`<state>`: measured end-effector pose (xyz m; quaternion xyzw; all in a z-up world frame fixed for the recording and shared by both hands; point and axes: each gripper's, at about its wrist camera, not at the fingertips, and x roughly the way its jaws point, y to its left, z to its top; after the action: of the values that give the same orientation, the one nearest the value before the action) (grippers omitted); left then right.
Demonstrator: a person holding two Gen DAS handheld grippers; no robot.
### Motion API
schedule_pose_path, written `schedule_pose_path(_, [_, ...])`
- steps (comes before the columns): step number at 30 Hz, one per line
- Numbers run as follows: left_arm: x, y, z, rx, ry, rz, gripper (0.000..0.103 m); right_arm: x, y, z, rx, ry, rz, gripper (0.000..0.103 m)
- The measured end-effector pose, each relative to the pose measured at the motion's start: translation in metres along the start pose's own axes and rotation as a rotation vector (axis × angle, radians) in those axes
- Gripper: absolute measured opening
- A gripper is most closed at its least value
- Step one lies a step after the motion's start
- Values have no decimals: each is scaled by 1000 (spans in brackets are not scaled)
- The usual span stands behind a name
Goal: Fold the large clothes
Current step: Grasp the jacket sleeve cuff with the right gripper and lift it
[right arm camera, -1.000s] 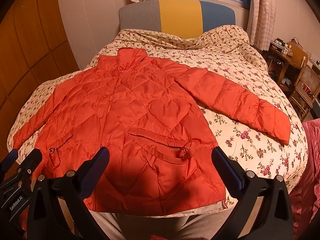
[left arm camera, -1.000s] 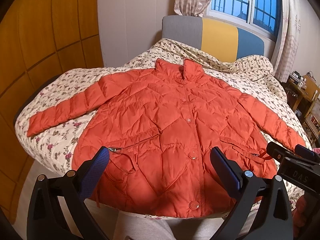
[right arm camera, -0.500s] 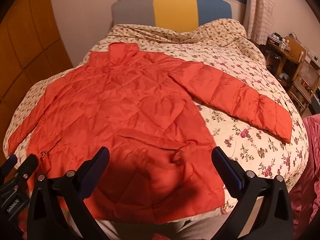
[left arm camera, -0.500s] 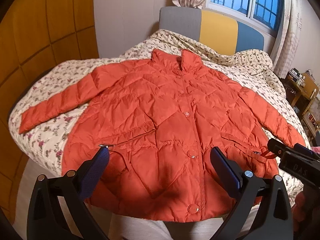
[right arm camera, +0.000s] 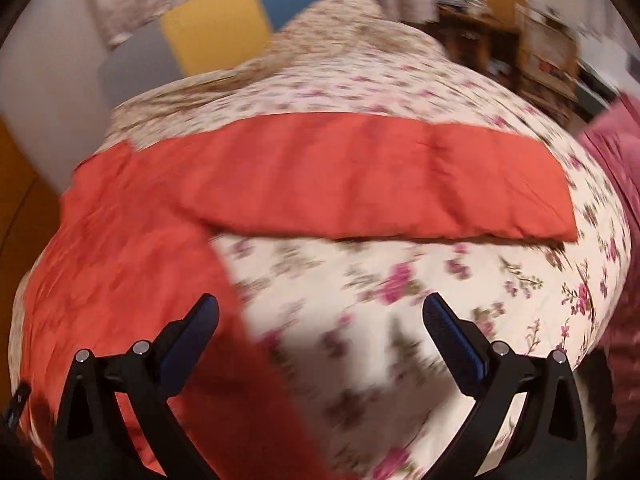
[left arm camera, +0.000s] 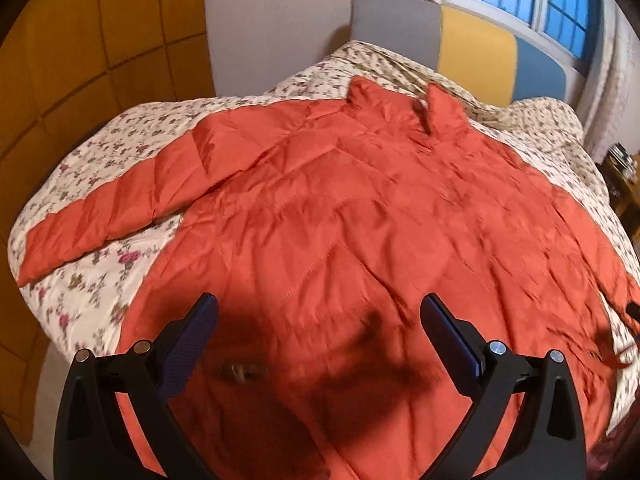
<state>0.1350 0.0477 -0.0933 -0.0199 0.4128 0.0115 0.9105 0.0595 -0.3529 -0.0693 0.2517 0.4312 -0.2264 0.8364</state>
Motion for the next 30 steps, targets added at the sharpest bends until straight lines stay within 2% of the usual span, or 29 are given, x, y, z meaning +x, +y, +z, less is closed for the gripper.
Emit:
schedule_pose_path(3, [15, 8, 10, -11, -21, 64, 100, 20, -30, 11, 137, 33, 9, 89])
schedule_pose_path(5, [26, 13, 16, -6, -15, 75, 100, 31, -49, 15, 242, 50, 27, 89])
schedule_pose_path(7, [39, 19, 22, -7, -5, 86, 100, 32, -63, 20, 312, 7, 49, 88])
schedule_pose_path(12, [64, 27, 25, 3, -10, 123, 100, 40, -88, 40, 436, -81, 43, 86])
schedule_pose_path(20, [85, 33, 9, -8, -42, 98, 100, 39, -116, 50, 638, -201, 51, 82])
schedule_pose_path(22, [86, 33, 8, -6, -44, 103, 100, 40, -123, 53, 685, -224, 34, 76])
schedule_pose_path(23, [87, 32, 8, -2, -40, 108, 100, 42, -125, 55, 704, -234, 23, 67])
schedule_pose_path(24, [88, 31, 8, 0, -35, 111, 100, 42, -127, 56, 723, -248, 5, 52])
schedule_pose_path(27, [91, 30, 8, 7, -26, 116, 100, 51, -130, 65, 694, -258, -45, 20])
schedule_pose_path(30, [92, 31, 8, 2, -28, 110, 100, 44, -111, 76, 574, -292, -64, 11])
